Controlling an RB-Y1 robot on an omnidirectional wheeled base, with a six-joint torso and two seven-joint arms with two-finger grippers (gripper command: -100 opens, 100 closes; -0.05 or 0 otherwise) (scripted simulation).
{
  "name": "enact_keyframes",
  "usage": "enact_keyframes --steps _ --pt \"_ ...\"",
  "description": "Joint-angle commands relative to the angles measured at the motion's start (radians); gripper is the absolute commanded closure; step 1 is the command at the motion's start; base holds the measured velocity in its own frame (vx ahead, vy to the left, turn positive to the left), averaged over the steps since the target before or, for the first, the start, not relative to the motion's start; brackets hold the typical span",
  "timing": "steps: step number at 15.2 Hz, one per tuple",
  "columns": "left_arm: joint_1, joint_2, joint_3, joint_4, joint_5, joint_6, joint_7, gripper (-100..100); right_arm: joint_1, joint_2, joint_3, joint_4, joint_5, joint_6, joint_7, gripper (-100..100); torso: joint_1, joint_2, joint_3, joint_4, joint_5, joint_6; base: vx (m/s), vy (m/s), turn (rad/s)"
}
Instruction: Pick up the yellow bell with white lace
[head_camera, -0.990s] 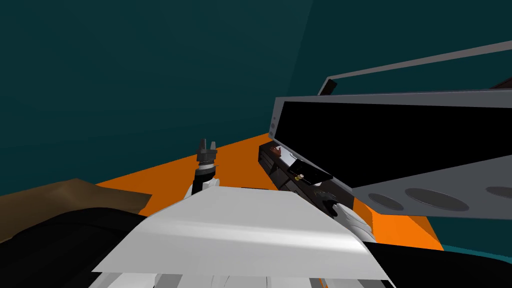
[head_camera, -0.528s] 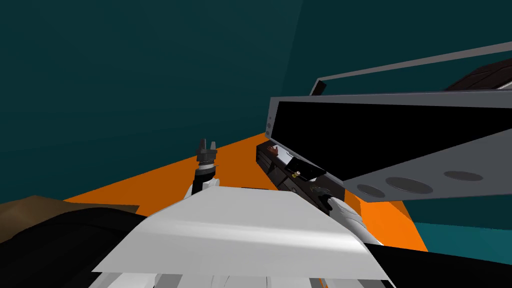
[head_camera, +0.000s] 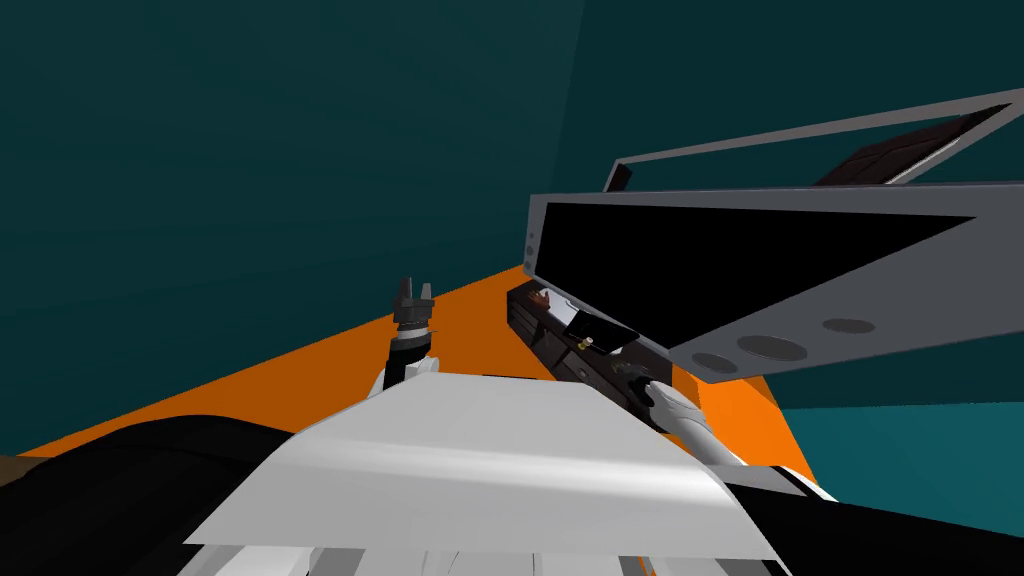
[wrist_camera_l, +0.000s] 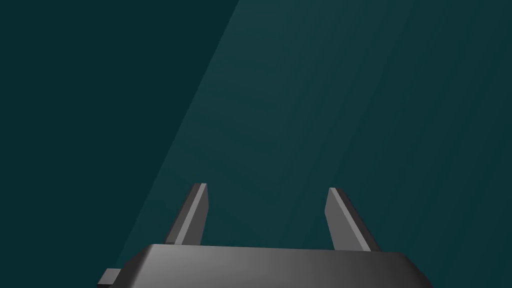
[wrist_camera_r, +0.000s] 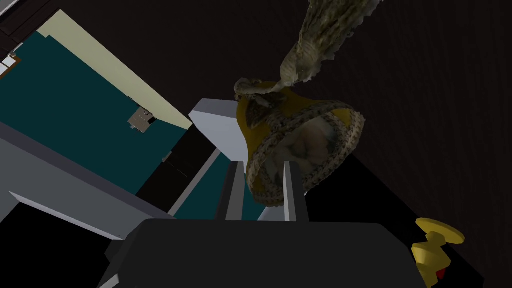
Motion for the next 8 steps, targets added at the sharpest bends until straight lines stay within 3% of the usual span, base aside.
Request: enact_keyframes --steps 1,4,5,7,8 --pt "0.000 0.000 0.000 0.000 0.000 0.000 0.000 0 -0.020 -0.008 0.050 -0.006 -0.001 0.013 -0.023 100 0.000 0.000 0.000 0.000 0.000 0.000 0.014 0.011 -0.203" --pt "0.000 0.000 0.000 0.000 0.000 0.000 0.000 0 -0.051 -0.020 0.114 -0.005 0.000 0.019 -0.047 100 0.000 0.000 0.000 0.000 0.000 0.000 0.011 0.011 -0.165" --pt "0.000 0.000 0.000 0.000 0.000 0.000 0.000 0 -0.082 -0.032 0.163 -0.004 0.001 0.026 -0.071 100 0.000 0.000 0.000 0.000 0.000 0.000 0.015 0.013 -0.250" --pt "0.000 0.000 0.000 0.000 0.000 0.000 0.000 0 -0.082 -0.032 0.144 -0.004 0.001 0.026 -0.071 100 0.001 0.000 0.000 0.000 0.000 0.001 0.012 0.017 -0.148" --pt "0.000 0.000 0.000 0.000 0.000 0.000 0.000 0 -0.082 -0.032 0.169 -0.004 0.001 0.026 -0.071 100 0.001 0.000 0.000 0.000 0.000 0.000 0.005 0.006 0.012"
